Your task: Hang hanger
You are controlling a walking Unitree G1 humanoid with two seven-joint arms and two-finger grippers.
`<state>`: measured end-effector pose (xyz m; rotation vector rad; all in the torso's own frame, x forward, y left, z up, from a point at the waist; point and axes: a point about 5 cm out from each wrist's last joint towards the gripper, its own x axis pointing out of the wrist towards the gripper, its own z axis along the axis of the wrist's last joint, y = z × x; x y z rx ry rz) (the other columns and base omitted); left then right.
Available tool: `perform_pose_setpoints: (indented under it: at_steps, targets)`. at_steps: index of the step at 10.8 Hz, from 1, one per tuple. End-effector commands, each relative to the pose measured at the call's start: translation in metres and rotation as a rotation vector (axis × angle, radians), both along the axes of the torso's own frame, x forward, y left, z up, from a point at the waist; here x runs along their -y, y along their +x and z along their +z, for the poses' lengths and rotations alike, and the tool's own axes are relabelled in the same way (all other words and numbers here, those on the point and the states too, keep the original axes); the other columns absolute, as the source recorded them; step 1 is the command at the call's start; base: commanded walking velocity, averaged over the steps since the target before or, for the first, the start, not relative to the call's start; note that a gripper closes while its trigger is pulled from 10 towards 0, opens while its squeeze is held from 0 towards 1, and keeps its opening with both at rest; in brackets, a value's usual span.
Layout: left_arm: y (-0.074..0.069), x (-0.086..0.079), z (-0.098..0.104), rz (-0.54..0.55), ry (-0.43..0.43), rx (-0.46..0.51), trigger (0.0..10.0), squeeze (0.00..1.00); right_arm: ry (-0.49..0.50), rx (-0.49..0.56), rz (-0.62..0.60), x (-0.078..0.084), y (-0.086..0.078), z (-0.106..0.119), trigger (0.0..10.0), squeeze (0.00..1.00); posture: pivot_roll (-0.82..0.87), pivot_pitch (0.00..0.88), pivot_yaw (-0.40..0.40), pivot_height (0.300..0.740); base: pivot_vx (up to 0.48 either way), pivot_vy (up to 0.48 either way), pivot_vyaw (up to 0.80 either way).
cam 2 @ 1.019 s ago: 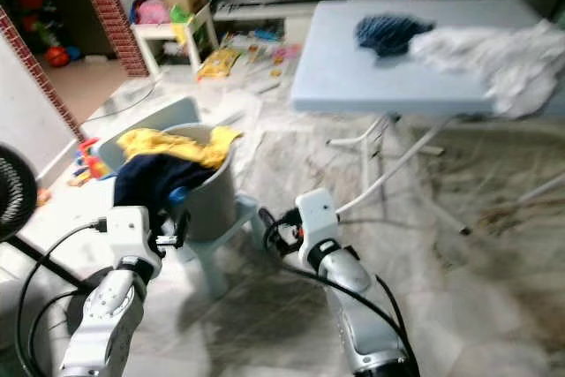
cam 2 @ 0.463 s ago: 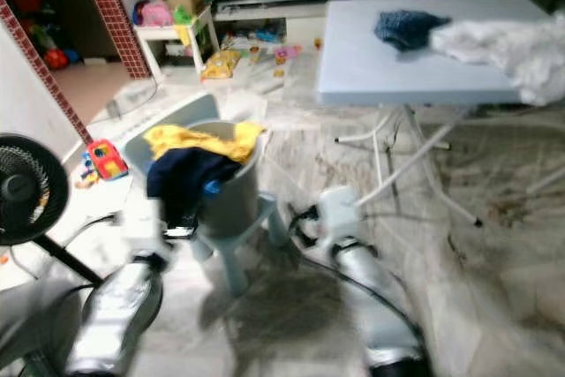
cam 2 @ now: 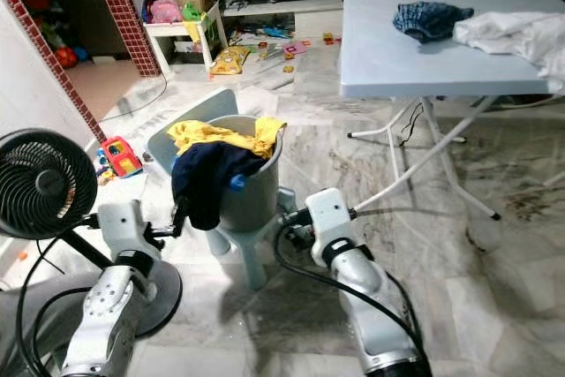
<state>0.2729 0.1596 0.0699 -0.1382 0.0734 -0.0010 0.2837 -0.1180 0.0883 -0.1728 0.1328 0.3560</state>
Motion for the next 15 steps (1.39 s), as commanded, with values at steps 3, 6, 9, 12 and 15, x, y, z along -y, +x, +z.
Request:
perform_pose_setpoints:
  at_steps: [3,6,9,12,15]
  targets:
    - [-0.0009,-0.0033,0.0028,-0.003,-0.004,0.023,10.0,0.00,0.013,-0.012,0.035,-0.0045,0.0010,0.0010,10.0,0.00,-0.18,0.000,0.083,0.740,0.000,0.000,0.00]
    - [-0.0030,-0.0019,0.0012,-0.006,-0.015,0.016,10.0,0.00,0.021,-0.013,0.047,-0.0065,-0.0023,0.0004,10.0,0.00,-0.18,0.000,0.080,0.740,0.247,0.000,0.00]
    - [-0.0036,0.0006,-0.0004,-0.020,-0.030,0.008,10.0,0.00,0.022,-0.006,0.072,-0.0077,-0.0033,0.0018,10.0,0.00,-0.19,0.000,0.082,0.740,0.255,0.000,0.00]
    - [-0.0037,0.0019,-0.0009,-0.022,-0.034,0.007,10.0,0.00,0.025,-0.006,0.083,-0.0084,-0.0048,0.0020,10.0,0.00,-0.19,0.000,0.080,0.740,0.273,0.000,0.00]
    - [-0.0041,0.0039,-0.0019,-0.024,-0.037,0.001,10.0,0.00,0.013,0.000,0.107,-0.0100,-0.0062,0.0024,10.0,0.00,-0.19,0.000,0.076,0.740,0.273,0.000,0.16]
